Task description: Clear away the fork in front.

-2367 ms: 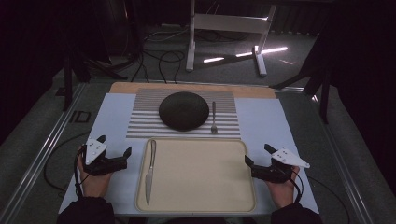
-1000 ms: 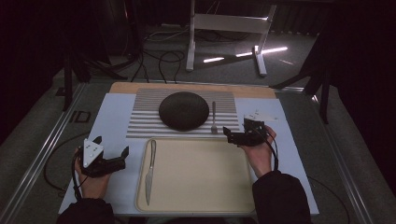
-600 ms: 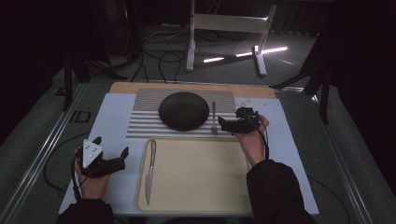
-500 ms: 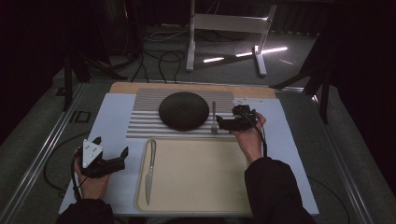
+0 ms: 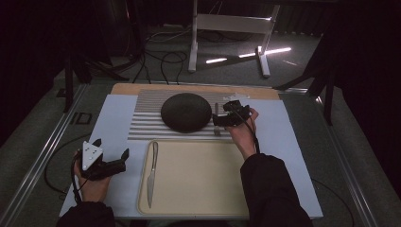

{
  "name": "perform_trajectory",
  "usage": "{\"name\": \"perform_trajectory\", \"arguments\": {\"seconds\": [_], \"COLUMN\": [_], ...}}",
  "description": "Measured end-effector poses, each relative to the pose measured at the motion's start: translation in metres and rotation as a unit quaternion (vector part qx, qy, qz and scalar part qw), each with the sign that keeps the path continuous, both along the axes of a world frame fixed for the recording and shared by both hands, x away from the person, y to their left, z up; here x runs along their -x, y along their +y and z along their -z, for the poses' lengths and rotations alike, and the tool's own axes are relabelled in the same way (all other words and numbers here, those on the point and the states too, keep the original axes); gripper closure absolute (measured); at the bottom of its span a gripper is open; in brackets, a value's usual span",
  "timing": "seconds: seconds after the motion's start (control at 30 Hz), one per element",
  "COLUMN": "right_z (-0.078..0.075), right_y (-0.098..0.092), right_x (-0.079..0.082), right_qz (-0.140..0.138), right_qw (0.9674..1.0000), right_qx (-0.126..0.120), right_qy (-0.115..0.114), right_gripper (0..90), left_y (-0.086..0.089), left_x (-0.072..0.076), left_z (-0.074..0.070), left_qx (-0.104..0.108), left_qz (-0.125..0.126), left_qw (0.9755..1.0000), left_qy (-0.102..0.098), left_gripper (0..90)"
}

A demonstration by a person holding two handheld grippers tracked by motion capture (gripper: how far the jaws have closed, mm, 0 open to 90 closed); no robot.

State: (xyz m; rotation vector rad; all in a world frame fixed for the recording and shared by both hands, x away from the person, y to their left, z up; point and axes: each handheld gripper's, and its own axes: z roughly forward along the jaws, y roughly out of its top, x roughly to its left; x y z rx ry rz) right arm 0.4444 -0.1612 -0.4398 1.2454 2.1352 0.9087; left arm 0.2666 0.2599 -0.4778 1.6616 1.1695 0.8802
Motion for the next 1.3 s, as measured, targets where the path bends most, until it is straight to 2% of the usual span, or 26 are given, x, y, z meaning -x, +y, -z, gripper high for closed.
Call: {"name": "perform_trajectory", "arguments": {"seconds": [0.23, 0.3, 0.4, 0.47, 0.53, 0.77, 0.9, 1.07, 1.1, 1.13, 1.17, 1.2, 1.3], "right_z": [0.000, 0.006, 0.014, 0.019, 0.023, 0.040, 0.052, 0.065, 0.065, 0.068, 0.070, 0.070, 0.070], "right_y": [0.005, 0.004, 0.004, 0.004, 0.005, 0.008, 0.011, 0.012, 0.012, 0.013, 0.014, 0.014, 0.016], "right_x": [-0.020, -0.027, -0.031, -0.034, -0.036, -0.043, -0.048, -0.051, -0.051, -0.050, -0.050, -0.050, -0.048], "right_qz": [0.010, 0.015, 0.018, 0.021, 0.022, 0.031, 0.049, 0.052, 0.052, 0.046, 0.041, 0.041, 0.042], "right_qw": [0.9999, 0.9996, 0.9992, 0.9989, 0.9986, 0.9972, 0.9947, 0.9917, 0.9917, 0.9918, 0.9912, 0.9912, 0.9903], "right_qx": [0.001, -0.004, 0.003, 0.007, -0.001, 0.009, 0.014, 0.015, 0.015, 0.010, 0.009, 0.009, 0.017], "right_qy": [0.011, 0.022, 0.035, 0.042, 0.049, 0.068, 0.089, 0.117, 0.117, 0.119, 0.126, 0.126, 0.132], "right_gripper": [8.2, 8.8, 10.8, 11.8, 12.7, 16.7, 27.7, 47.8, 47.8, 56.2, 60.9, 60.9, 75.9], "left_y": [0.001, 0.001, 0.002, 0.002, 0.002, 0.002, 0.003, 0.003, 0.003, 0.003, 0.004, 0.004, 0.003], "left_x": [0.000, 0.000, 0.001, 0.000, 0.000, 0.001, 0.001, 0.001, 0.001, 0.001, 0.001, 0.001, 0.002], "left_z": [0.000, 0.000, 0.000, 0.001, 0.001, 0.001, 0.002, 0.002, 0.002, 0.002, 0.002, 0.002, 0.002], "left_qx": [0.002, 0.004, 0.005, 0.008, 0.008, 0.008, 0.010, 0.012, 0.012, 0.011, 0.012, 0.012, 0.012], "left_qz": [-0.001, -0.002, -0.002, -0.002, -0.002, -0.001, -0.001, -0.002, -0.003, -0.004, -0.004, -0.004, -0.004], "left_qw": [1.0000, 1.0000, 1.0000, 1.0000, 1.0000, 1.0000, 0.9999, 0.9999, 0.9999, 0.9999, 0.9999, 0.9999, 0.9999], "left_qy": [0.000, 0.000, -0.001, 0.000, 0.000, 0.001, 0.001, 0.001, 0.001, 0.001, 0.002, 0.002, 0.001], "left_gripper": [0.0, 0.0, 0.0, 0.0, 0.0, 0.0, 0.0, 0.0, 0.0, 0.0, 0.0, 0.0, 0.0]}}
